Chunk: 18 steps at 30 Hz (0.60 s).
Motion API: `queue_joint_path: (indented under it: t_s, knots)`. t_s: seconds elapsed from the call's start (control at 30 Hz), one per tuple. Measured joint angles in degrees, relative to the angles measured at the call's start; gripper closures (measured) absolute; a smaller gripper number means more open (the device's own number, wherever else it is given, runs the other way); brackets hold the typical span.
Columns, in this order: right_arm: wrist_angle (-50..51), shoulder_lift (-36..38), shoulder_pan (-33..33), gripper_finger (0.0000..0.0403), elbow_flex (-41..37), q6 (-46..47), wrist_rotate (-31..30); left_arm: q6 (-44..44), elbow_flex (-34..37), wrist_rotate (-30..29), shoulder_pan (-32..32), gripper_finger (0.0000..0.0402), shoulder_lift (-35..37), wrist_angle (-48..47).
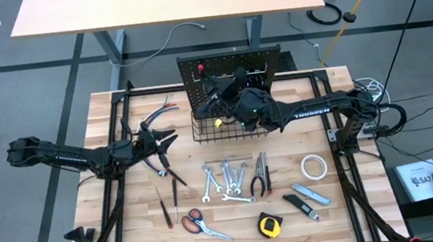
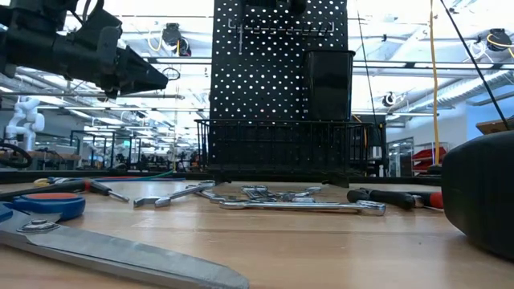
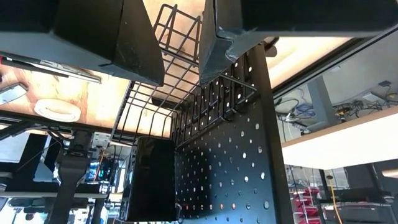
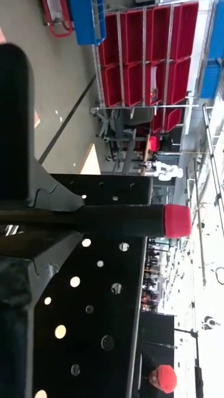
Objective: Hang tools onto peg board
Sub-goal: Hang the nut driver on the pegboard
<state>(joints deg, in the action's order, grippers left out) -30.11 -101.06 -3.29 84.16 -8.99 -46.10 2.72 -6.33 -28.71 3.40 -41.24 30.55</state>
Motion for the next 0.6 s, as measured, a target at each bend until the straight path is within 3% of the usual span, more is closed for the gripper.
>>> queue_joint_path:
  t_s: [0.23,0.6]
  knots:
    - [1.45,0.11,-0.24,0.0376,0.02,-0.11,0.23,0.00,0.00,0.00,0.00,0.0294,-0.01,0.00]
    - [3.04,0.04,-0.56,0.0314,-0.04,-0.90,-0.36,0.02,0.00,0.00,0.00,0.0294,0.00,0.00]
